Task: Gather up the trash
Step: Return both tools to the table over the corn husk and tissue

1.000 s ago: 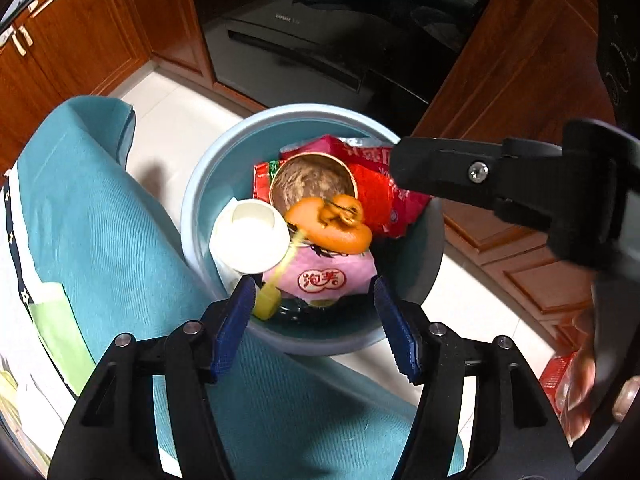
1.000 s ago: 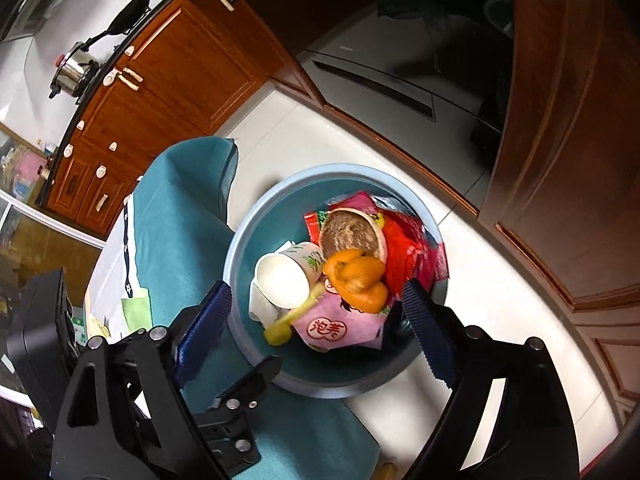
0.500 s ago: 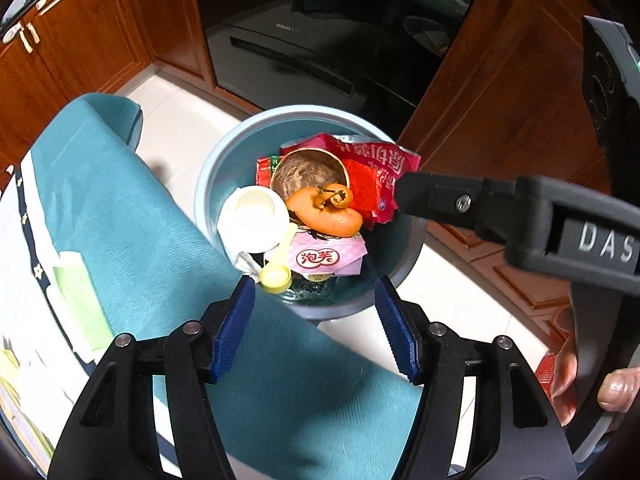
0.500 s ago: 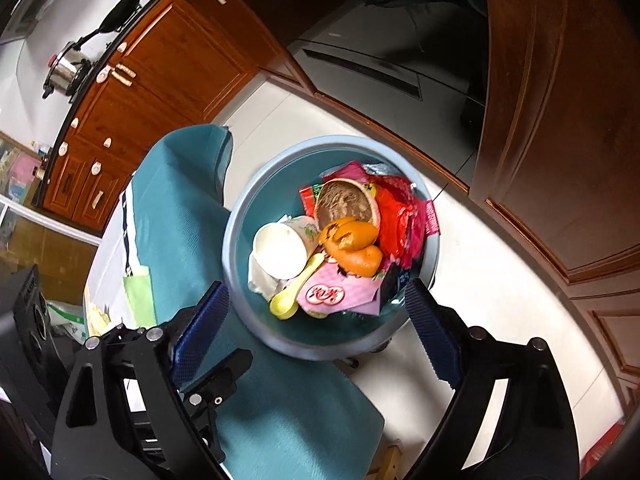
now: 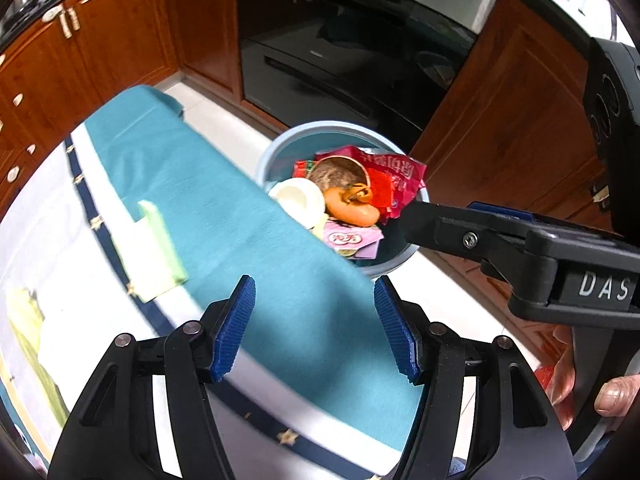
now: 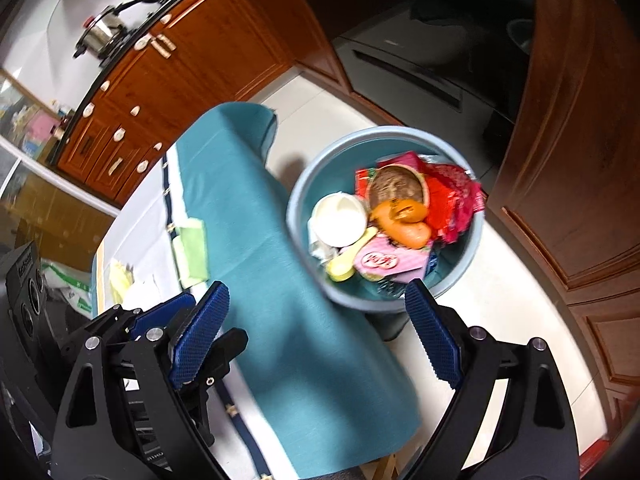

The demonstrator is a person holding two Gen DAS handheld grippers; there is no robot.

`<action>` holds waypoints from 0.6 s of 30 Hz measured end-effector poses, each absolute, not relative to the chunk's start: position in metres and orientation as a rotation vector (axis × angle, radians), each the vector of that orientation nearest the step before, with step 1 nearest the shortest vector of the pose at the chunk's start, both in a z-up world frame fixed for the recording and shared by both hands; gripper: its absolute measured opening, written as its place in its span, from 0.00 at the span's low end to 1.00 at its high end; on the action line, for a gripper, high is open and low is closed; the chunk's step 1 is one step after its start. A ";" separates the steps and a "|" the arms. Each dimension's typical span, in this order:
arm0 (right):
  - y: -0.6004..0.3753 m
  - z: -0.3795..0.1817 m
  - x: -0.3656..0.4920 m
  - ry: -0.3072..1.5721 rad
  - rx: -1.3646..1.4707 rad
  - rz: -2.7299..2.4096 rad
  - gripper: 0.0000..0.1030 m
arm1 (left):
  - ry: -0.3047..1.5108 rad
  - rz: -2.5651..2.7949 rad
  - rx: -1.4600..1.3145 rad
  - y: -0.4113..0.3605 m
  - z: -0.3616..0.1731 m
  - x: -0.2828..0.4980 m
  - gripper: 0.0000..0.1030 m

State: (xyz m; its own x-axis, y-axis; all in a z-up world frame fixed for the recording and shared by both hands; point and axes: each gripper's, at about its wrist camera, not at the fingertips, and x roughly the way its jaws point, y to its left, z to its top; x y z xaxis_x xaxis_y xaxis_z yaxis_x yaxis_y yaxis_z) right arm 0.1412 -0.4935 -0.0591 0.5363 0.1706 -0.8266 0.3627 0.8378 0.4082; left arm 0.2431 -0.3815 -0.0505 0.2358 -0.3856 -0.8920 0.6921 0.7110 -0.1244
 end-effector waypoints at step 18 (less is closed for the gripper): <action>-0.347 -0.050 0.166 1.116 0.414 0.033 0.84 | 1.091 -0.568 0.147 -0.198 -0.046 0.257 0.72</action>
State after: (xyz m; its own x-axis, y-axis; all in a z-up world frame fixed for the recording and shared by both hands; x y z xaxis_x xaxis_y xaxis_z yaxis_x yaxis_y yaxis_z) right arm 0.1659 -0.3471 -0.0495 0.4466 0.2303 -0.8646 0.1793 0.9237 0.3387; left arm 0.2574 -0.1982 -0.0459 0.3358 -0.3630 -0.8692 0.5039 0.8488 -0.1598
